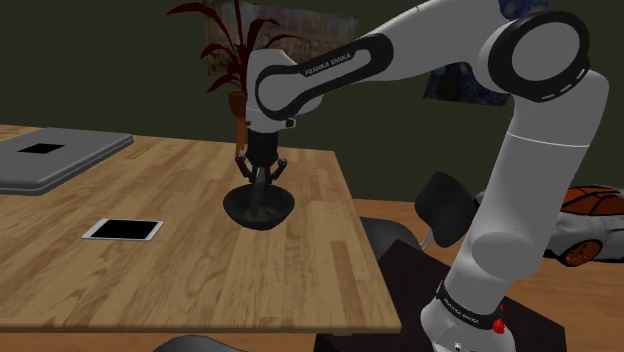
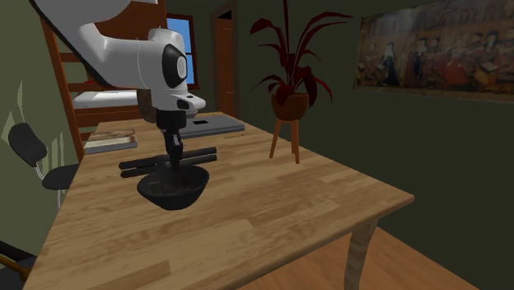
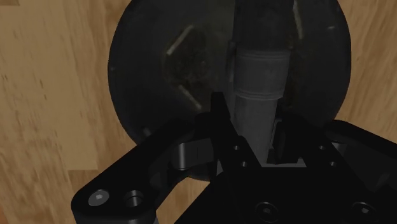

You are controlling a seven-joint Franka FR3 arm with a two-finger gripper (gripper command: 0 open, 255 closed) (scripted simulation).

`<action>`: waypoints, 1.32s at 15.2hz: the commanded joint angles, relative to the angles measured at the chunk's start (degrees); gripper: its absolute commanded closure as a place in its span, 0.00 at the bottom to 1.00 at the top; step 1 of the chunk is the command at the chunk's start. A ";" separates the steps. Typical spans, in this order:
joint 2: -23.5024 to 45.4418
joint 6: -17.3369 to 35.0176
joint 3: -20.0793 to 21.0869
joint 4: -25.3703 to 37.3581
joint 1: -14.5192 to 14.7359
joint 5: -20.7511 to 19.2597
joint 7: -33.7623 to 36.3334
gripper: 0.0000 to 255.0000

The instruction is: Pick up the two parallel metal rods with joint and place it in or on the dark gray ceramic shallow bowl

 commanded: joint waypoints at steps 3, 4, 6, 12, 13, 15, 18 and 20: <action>1.13 2.98 0.01 -1.86 0.11 -0.35 0.19 1.00; 1.36 3.50 0.01 -2.16 0.12 -0.43 0.22 1.00; 1.36 3.50 0.01 -2.16 0.13 -0.43 0.22 1.00; 1.36 3.50 0.01 -2.16 0.13 -0.43 0.22 1.00; 1.36 3.51 0.01 -2.16 0.12 -0.43 0.22 0.00; 1.36 3.51 0.01 -2.16 0.12 -0.43 0.22 0.00; 1.36 3.51 0.01 -2.17 0.12 -0.43 0.22 0.00; -0.13 -0.13 -0.04 0.04 -0.07 0.04 -0.12 0.00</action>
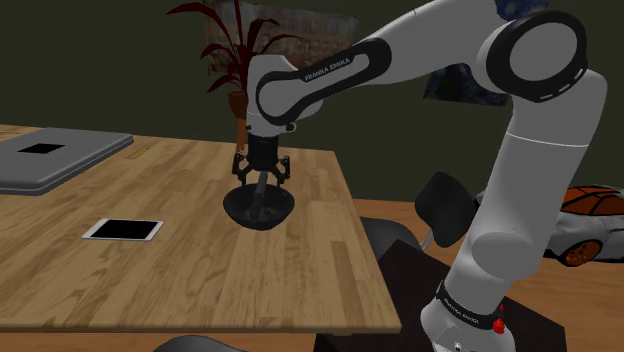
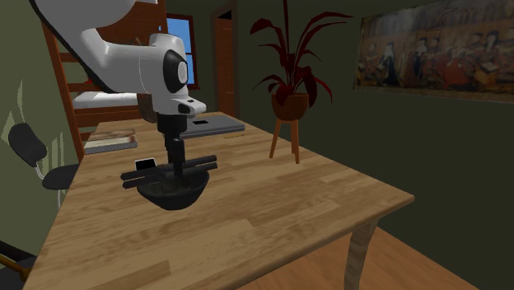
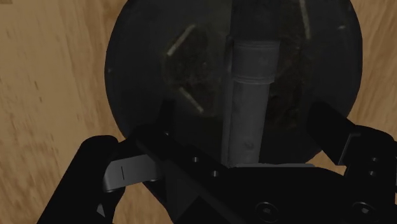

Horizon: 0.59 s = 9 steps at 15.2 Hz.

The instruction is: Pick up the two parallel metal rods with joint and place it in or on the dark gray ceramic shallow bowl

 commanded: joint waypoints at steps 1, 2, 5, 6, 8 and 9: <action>-1.09 -3.48 -0.01 2.40 -0.10 0.31 -0.12 0.00; -1.54 -4.93 -0.05 3.41 -0.17 0.44 -0.22 0.00; -1.54 -4.93 -0.05 3.41 -0.16 0.44 -0.22 0.00; -1.54 -4.93 -0.05 3.41 -0.16 0.44 -0.22 0.00; -1.54 -4.93 -0.05 3.41 -0.16 0.44 -0.22 0.00; -1.54 -4.93 -0.05 3.41 -0.16 0.44 -0.22 0.00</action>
